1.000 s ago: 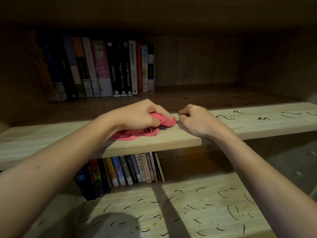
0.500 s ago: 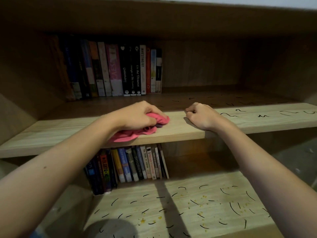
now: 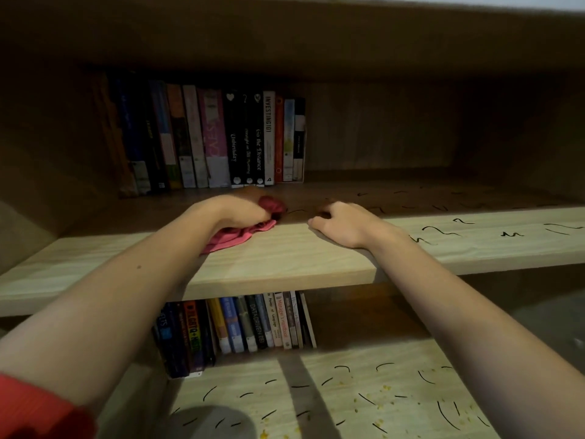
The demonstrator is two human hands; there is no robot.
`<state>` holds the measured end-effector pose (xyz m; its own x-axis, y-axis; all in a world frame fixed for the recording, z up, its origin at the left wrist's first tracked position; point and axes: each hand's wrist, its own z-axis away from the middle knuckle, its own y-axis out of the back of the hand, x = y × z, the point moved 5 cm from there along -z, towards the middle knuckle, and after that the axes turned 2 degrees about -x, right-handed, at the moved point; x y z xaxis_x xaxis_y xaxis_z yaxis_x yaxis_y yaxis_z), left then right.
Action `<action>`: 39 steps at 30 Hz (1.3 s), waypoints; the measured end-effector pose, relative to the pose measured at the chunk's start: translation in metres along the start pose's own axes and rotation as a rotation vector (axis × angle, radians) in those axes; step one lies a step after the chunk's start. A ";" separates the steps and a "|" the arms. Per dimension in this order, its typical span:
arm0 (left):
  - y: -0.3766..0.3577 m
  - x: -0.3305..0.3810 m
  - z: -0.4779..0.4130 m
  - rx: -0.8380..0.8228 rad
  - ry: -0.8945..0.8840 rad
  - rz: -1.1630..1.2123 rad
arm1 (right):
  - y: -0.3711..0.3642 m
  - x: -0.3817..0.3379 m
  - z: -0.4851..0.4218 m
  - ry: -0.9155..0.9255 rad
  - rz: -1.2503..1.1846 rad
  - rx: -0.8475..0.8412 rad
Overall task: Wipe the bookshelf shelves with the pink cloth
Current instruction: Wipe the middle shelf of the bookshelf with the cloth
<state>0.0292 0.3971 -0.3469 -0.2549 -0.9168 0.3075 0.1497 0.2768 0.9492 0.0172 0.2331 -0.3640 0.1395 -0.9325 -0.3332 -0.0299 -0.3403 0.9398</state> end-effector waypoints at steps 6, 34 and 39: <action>0.007 0.013 -0.020 -0.029 -0.156 0.049 | 0.001 0.004 -0.006 0.009 0.024 0.021; 0.017 0.000 -0.028 0.021 -0.198 0.016 | 0.002 0.011 -0.015 0.019 -0.012 0.014; 0.004 0.019 -0.030 -0.012 -0.258 0.100 | 0.003 0.011 -0.014 0.013 -0.014 0.022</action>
<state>0.0535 0.3719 -0.3393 -0.4728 -0.7808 0.4084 0.1978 0.3576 0.9127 0.0328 0.2235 -0.3641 0.1532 -0.9260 -0.3450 -0.0499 -0.3559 0.9332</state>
